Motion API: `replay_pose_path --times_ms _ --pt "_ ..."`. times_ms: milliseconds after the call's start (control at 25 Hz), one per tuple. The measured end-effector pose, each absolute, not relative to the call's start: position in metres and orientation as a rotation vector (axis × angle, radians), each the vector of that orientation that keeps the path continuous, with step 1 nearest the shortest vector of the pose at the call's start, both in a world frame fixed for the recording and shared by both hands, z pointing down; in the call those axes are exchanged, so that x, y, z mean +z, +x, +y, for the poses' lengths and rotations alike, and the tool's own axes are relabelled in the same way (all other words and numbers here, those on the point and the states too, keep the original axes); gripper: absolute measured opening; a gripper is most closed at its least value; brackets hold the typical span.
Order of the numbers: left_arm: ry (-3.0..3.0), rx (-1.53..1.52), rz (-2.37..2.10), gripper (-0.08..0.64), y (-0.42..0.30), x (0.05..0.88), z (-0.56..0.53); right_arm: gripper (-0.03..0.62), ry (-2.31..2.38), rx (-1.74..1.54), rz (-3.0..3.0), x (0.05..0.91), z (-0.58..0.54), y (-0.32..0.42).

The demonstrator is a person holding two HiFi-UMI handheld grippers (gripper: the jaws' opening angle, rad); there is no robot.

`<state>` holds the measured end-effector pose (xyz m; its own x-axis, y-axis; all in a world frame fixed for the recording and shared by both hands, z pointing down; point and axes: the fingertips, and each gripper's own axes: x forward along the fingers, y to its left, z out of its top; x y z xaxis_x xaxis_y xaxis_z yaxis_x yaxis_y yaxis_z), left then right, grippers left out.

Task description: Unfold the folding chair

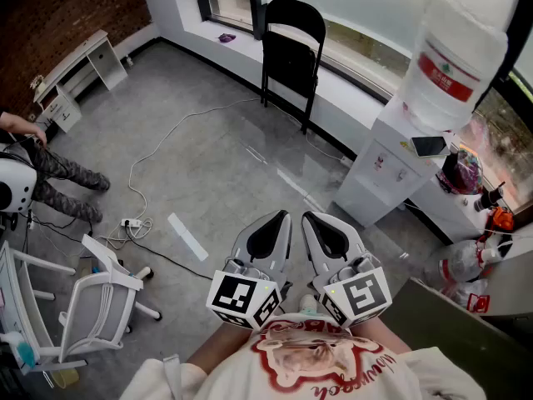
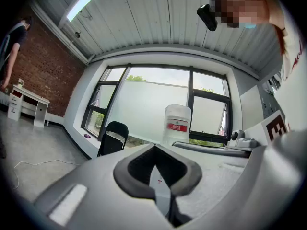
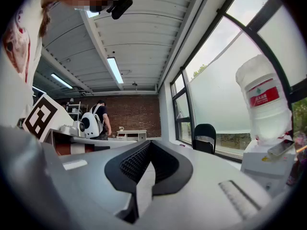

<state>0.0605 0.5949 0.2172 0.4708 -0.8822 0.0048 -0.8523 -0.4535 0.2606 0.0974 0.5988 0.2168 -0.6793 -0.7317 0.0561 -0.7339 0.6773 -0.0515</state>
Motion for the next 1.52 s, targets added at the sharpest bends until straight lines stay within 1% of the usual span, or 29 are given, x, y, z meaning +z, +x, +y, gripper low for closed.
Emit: replay_pose_path --times_ms 680,1000,1520 --pt "2.477 -0.199 -1.501 0.000 0.047 0.222 0.602 0.023 1.219 0.102 -2.849 0.221 0.606 0.083" --pt "2.468 -0.208 -1.491 0.000 0.025 0.225 0.606 0.023 1.256 0.140 -2.845 0.223 0.608 0.068" --pt "2.504 -0.203 -1.438 0.000 -0.031 0.224 0.610 0.023 1.442 0.118 -2.800 0.219 0.602 0.037"
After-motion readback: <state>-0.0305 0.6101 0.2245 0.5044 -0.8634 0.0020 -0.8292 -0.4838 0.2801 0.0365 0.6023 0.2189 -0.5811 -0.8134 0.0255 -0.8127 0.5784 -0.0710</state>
